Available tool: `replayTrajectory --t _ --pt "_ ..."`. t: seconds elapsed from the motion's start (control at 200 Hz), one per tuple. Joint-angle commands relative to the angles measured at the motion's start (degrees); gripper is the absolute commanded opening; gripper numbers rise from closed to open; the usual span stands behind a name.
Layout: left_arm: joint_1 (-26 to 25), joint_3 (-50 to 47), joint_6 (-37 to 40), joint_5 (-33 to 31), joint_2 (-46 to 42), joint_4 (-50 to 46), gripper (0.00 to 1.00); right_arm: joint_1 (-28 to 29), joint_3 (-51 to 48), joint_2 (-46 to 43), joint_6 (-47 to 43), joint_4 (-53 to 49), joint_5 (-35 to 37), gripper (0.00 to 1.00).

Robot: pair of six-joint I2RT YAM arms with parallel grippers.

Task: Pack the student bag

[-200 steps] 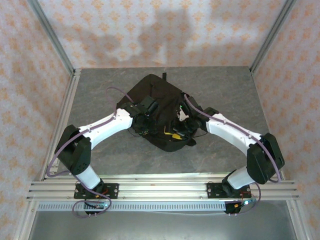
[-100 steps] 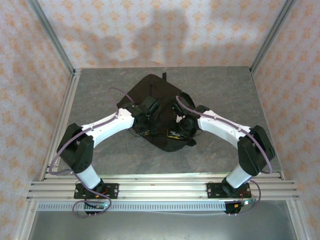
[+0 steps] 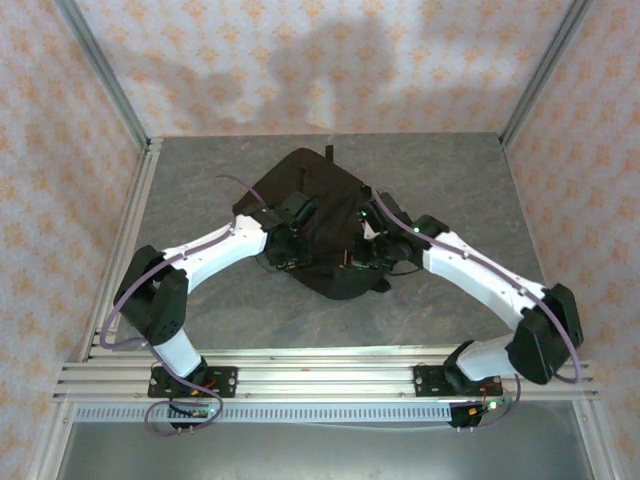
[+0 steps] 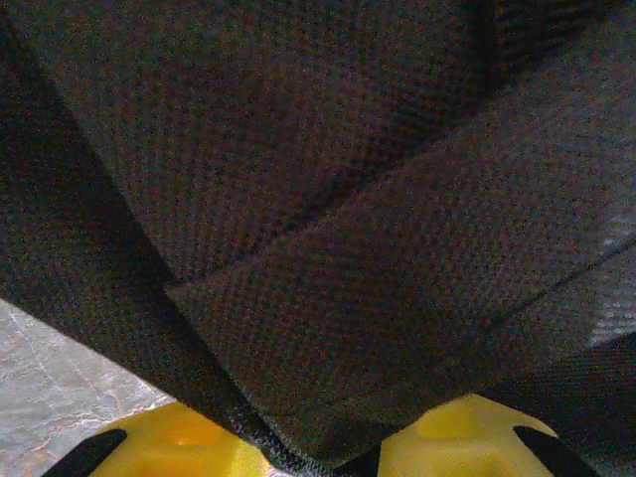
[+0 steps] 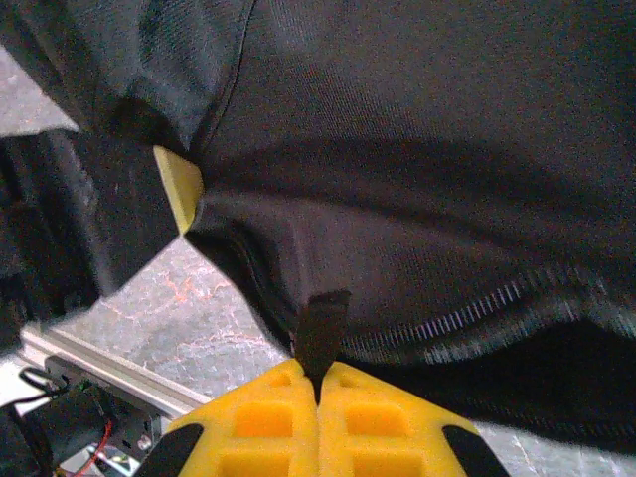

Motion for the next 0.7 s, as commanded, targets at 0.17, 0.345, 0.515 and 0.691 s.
replayTrajectory --t 0.17,0.345,0.515,0.691 --pt "1.98 0.83 0.11 -3.75 0.29 -3.95 0.29 0.22 -6.59 -6.10 -0.74 0.98 3.07 0.00" --pt "1.83 0.24 -0.14 -2.79 -0.30 -3.31 0.29 0.24 -8.12 -8.14 -0.90 3.51 4.05 0.00" --pt "1.99 0.28 0.46 -4.00 -0.82 -4.33 0.28 0.24 -8.74 -8.02 -0.53 1.69 7.16 0.00" --pt "3.39 -0.64 0.94 -4.65 -1.82 -5.19 0.28 0.24 -9.85 -9.02 -1.25 -1.37 9.15 0.00"
